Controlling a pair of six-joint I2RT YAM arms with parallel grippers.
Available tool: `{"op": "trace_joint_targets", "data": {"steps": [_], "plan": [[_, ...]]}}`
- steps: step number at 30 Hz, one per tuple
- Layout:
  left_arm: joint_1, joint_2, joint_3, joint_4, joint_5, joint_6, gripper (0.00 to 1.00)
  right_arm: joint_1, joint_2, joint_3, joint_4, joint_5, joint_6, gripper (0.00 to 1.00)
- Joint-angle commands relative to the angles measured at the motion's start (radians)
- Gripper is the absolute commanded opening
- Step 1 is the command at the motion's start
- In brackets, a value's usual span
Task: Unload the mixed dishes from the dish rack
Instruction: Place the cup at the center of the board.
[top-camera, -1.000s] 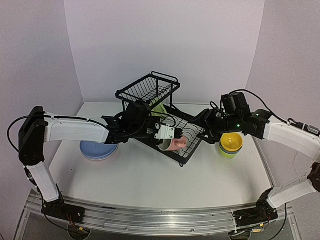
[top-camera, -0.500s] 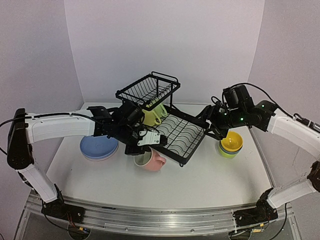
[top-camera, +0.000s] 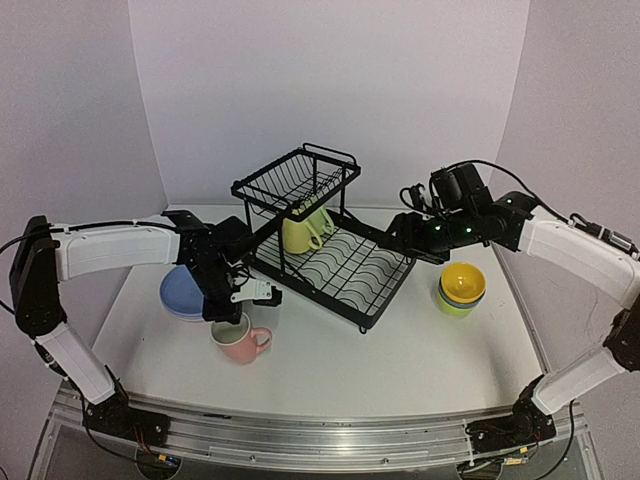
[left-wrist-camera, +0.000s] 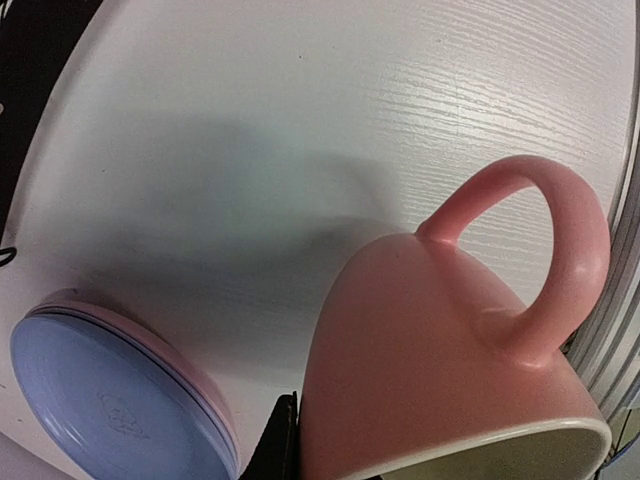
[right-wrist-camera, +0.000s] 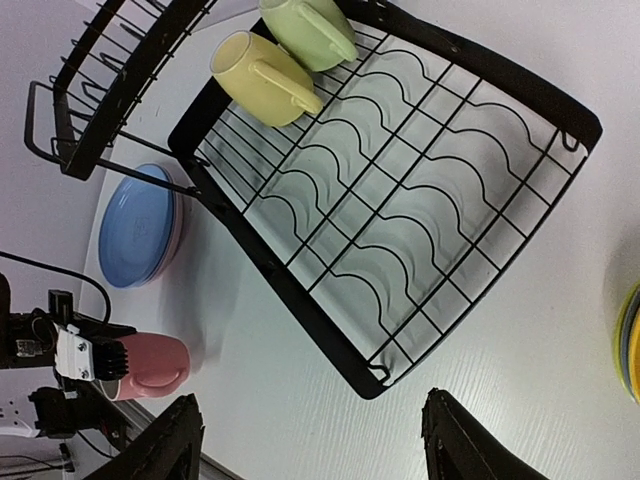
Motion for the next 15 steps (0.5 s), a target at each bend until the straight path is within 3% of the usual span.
{"op": "trace_joint_targets", "data": {"steps": [1, 7, 11, 15], "plan": [[-0.006, 0.021, 0.028, -0.025, -0.002, -0.037, 0.00, -0.004, 0.036, 0.039, 0.073, -0.020, -0.144, 0.72], [-0.006, 0.040, 0.031, -0.035, 0.023, -0.025, 0.00, -0.003, 0.104, 0.063, 0.094, -0.088, -0.232, 0.72], [-0.006, 0.044, 0.043, -0.022, 0.035, -0.026, 0.12, -0.003, 0.144, 0.054, 0.151, -0.118, -0.294, 0.72], [-0.006, 0.047, 0.056, -0.023, 0.046, -0.038, 0.15, -0.004, 0.176, 0.055, 0.184, -0.118, -0.335, 0.72]]}}
